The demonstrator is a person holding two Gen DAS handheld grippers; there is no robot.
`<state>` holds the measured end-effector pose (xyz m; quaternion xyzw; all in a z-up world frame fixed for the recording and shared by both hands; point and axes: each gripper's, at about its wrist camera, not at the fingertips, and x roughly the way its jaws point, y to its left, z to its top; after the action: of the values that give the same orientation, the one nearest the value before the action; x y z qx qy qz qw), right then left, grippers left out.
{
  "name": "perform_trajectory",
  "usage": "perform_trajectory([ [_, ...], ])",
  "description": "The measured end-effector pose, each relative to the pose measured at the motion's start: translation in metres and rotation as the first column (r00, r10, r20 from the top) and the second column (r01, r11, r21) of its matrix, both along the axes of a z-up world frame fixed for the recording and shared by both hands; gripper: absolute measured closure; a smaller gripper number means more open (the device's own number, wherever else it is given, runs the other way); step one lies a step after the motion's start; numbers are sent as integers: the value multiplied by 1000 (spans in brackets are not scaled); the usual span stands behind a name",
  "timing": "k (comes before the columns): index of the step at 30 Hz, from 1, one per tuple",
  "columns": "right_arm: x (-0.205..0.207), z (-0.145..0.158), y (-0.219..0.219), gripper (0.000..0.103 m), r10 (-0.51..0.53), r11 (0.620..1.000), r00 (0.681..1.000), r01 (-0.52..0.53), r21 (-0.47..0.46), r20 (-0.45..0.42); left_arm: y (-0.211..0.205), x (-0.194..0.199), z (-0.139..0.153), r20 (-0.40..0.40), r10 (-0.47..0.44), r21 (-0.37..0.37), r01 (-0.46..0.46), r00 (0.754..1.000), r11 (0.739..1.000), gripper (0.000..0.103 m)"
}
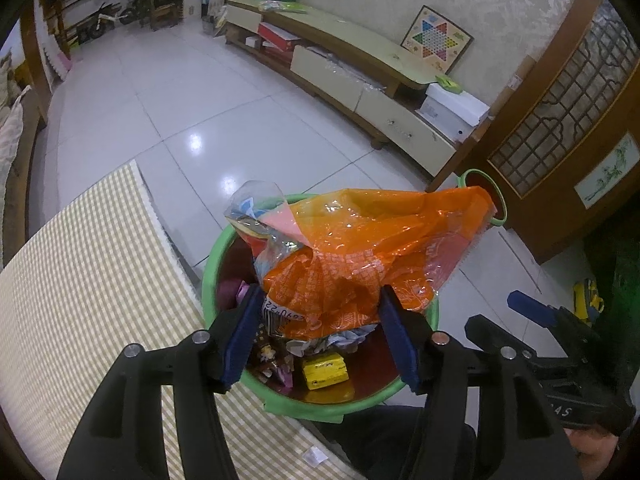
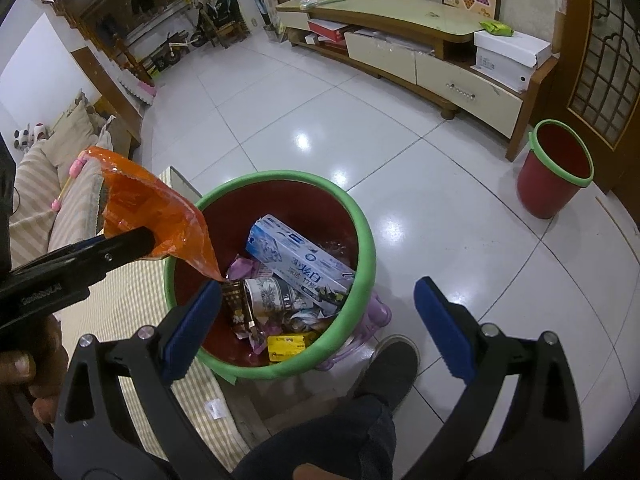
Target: Collect trash
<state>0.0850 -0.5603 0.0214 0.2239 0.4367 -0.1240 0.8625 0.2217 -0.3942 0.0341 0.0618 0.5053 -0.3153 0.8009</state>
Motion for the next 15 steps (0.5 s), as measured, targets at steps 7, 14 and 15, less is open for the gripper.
perform_trajectory([
  [7,1,4,5,8,7,1000,1000,-7,-12,4,10,3,4,-1,31,-23,-31,1000,999,20],
  [14,7,16,22,8,45,998,999,-44,-36,21,34,-1,18,18,75,-41,-75,997,996,8],
  [15,8,19,26,8,51,998,998,-50,-41,25,38,-1,20,20,82,-44,-81,996,996,8],
])
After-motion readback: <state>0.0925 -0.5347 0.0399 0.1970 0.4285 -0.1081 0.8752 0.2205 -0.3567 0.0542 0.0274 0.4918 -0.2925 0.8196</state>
